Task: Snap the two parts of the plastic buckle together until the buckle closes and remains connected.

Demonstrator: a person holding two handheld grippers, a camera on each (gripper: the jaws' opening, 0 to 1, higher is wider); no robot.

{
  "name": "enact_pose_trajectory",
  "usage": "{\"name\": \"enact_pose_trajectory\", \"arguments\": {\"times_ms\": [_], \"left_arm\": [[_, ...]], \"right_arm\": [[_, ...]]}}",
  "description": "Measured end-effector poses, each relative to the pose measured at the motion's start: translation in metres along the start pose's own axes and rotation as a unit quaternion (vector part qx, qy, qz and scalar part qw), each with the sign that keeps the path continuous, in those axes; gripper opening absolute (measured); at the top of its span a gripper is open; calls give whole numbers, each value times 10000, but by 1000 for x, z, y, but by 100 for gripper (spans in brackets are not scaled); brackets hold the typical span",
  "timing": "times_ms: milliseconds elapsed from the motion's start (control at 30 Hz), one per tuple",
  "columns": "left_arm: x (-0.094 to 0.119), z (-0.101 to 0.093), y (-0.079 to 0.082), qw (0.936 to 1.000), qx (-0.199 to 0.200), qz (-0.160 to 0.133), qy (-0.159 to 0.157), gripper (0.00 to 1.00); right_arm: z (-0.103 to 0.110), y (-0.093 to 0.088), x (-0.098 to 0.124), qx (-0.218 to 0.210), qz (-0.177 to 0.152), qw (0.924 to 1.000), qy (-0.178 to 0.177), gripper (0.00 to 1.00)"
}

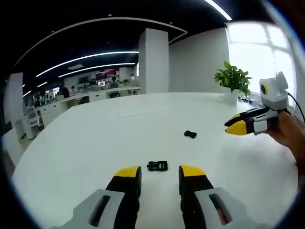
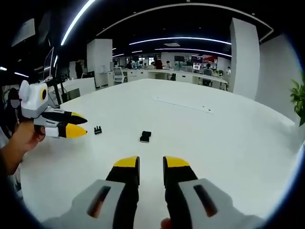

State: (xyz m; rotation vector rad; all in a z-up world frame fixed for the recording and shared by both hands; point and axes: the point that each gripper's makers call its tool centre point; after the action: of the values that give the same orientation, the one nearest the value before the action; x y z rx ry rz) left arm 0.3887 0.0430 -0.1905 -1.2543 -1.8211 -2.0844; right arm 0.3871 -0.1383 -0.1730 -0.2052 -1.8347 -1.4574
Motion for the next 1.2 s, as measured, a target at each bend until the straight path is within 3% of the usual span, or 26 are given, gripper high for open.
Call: {"name": "enact_pose_trajectory", "arguments": {"times_ms": [600,1200], "left_arm": [[-24,0,-4,9995,-68,313,-26,25],[-19,5,-7,9996,-17,290,-2,22]], "right_arm": [[4,11,-29,175,255,9995,85,20],[7,8,-48,225,446,9986,155,20]]}}
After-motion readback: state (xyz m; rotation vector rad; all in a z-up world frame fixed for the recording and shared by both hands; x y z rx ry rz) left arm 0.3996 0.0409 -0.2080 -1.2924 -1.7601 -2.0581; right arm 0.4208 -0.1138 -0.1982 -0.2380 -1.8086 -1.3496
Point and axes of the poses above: the point that each gripper's makers call its tool centre point, and the gripper's own axes: x roughly backward along the fingers, z roughly to its left, y roughly out of its top, and after that the axes turned 14 degrees about z, right-handed
